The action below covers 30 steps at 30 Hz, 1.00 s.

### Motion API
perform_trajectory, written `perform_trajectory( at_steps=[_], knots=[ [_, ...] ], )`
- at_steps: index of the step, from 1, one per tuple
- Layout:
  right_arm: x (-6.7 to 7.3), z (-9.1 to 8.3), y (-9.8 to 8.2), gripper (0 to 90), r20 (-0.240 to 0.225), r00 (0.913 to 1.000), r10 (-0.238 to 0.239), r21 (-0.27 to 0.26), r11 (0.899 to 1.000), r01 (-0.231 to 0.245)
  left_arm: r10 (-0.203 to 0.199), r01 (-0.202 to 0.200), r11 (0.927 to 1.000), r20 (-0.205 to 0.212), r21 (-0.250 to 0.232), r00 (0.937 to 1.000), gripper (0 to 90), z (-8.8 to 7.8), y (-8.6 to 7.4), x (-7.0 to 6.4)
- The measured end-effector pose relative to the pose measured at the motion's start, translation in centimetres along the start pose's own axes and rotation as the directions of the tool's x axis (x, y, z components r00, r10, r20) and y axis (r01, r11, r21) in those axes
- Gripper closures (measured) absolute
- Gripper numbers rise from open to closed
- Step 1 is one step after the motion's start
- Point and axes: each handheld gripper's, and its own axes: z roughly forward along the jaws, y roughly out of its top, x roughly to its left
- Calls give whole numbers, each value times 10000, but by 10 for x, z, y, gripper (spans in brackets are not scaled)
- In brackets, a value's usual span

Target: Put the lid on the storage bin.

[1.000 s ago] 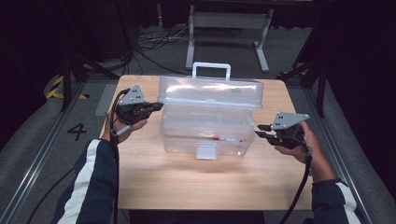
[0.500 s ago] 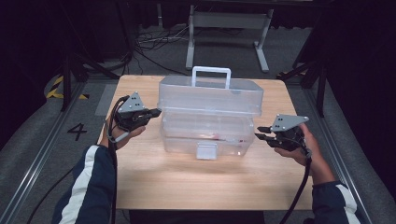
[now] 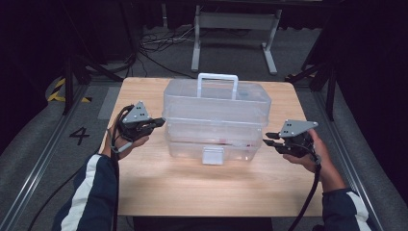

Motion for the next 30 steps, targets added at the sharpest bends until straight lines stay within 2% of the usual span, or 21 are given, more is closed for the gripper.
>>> perform_trajectory(
  at_steps=[17, 30],
  knots=[
    [0, 2, -5, 726, 10, 9999, 164, 73, 9998, -164, -181, 180, 9998, 107, 128, 9998, 900, -1, -14, -5],
    [-2, 2, -7, 706, 265, 9989, 375, 34, 9993, -376, -198, 194, 9991, 120, 368, 9997, 900, 2, -21, -7]
  ],
)
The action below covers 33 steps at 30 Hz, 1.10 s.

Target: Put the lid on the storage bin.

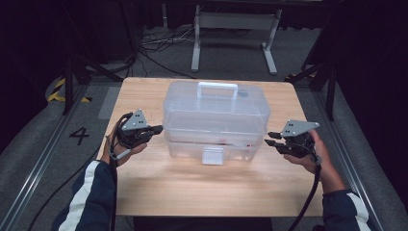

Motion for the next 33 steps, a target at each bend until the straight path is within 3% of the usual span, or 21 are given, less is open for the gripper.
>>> perform_trajectory(
  at_steps=[26, 33],
  knots=[
    [4, 6, -6, 664, 3, 9998, 205, 344, 9992, -205, 308, -310, 9936, 35, 1086, 9995, 900, 14, -14, -9],
    [5, 7, -7, 663, -11, 9997, 257, 301, 9992, -257, 249, -253, 9931, 49, 1142, 9997, 900, 15, -18, -10]
  ],
)
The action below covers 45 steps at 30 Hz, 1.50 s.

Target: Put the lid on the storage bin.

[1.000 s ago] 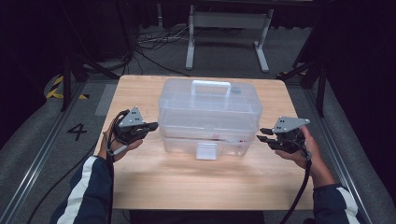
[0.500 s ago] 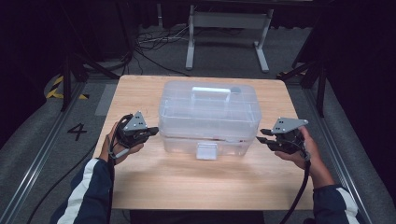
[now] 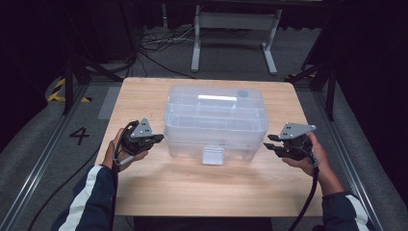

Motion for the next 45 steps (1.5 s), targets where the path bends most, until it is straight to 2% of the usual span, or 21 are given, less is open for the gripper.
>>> perform_trajectory(
  at_steps=[7, 9, 14, 15, 19, 21, 25, 30, 32, 38, 40, 42, 45],
  knots=[
    [2, 1, -2, 650, 4, 10000, 10, 70, 10000, -10, 49, -49, 10000, 6, -10, 10000, 900, -2, -2, -3],
    [1, 0, -2, 643, 58, 10000, -20, 59, 10000, 20, 252, -249, 9994, -139, 232, 9996, 900, -4, -4, -5],
    [3, -2, -5, 614, 85, 9999, -108, 125, 9999, 107, 314, -296, 9985, -384, 457, 9988, 897, -8, -11, -8],
    [3, -2, -6, 605, 125, 9997, -217, 160, 9996, 215, 291, -271, 9986, -418, 464, 9987, 874, -9, -12, -9],
    [4, -2, -8, 552, -2, 9996, -278, 275, 9992, 278, 617, -532, 9928, -779, 1074, 9950, 787, -11, -19, -14],
    [5, -2, -10, 533, 23, 9993, -386, 415, 9984, 385, 744, -640, 9893, -755, 1314, 9944, 748, -11, -25, -16],
    [6, -1, -15, 491, 76, 9988, -493, 521, 9974, 489, 650, -545, 9889, -721, 1384, 9953, 656, -14, -35, -17],
    [7, -2, -22, 460, 230, 9983, -539, 693, 9962, 522, 509, -370, 9877, -893, 1519, 9947, 568, -17, -43, -20],
    [7, -2, -28, 444, 303, 9981, -537, 685, 9963, 516, 425, -273, 9887, -1009, 1472, 9940, 482, -19, -47, -23],
    [8, -5, -38, 417, 477, 9975, -513, 727, 9962, 478, 302, -111, 9863, -1139, 1643, 9930, 386, -20, -57, -25],
    [8, -5, -43, 403, 565, 9976, -391, 726, 9968, 349, 290, -61, 9840, -1263, 1781, 9916, 360, -19, -63, -26],
    [7, -6, -49, 393, 680, 9972, -295, 741, 9969, 245, 42, 187, 9827, -1229, 1843, 9924, 326, -18, -68, -24],
    [6, -5, -57, 375, 814, 9966, -113, 852, 9964, 43, -143, 353, 9823, -1142, 1842, 9934, 285, -18, -75, -24]
  ],
)
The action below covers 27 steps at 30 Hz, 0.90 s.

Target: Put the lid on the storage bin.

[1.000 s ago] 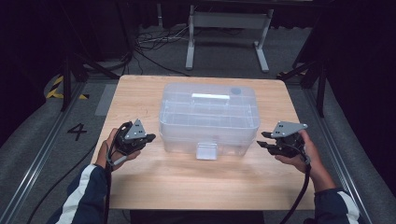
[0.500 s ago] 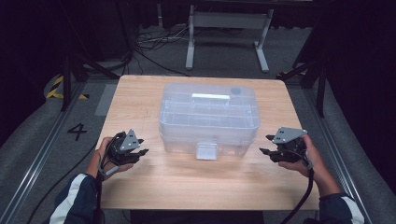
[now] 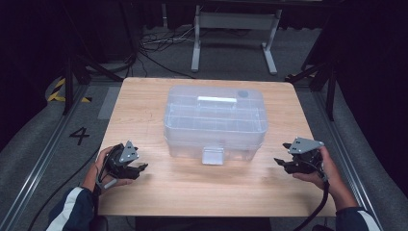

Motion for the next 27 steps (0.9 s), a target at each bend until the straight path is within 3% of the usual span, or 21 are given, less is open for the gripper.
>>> perform_trajectory(
  at_steps=[8, 17, 22, 25, 27],
  knots=[
    [-2, -2, -24, 338, -256, 9988, 420, -116, 9990, -423, -91, 92, 9999, 291, -58, 9995, 220, -2, -11, -2],
    [-2, -5, -61, 289, -183, 9884, 1508, -147, 9884, -1511, -622, 623, 9981, 511, -8, 9968, 194, -2, -34, -1],
    [-2, -5, -84, 256, -32, 9700, 2431, -277, 9696, -2431, -1291, 1320, 9909, 897, -268, 9876, 191, -2, -50, 3],
    [-1, -4, -94, 240, 108, 9551, 2959, -443, 9544, -2952, -1843, 1924, 9797, 1241, -565, 9750, 184, -1, -60, 7],
    [0, -3, -100, 227, 65, 9448, 3274, -534, 9436, -3267, -2110, 2204, 9731, 1232, -677, 9697, 183, -1, -64, 7]
  ],
)
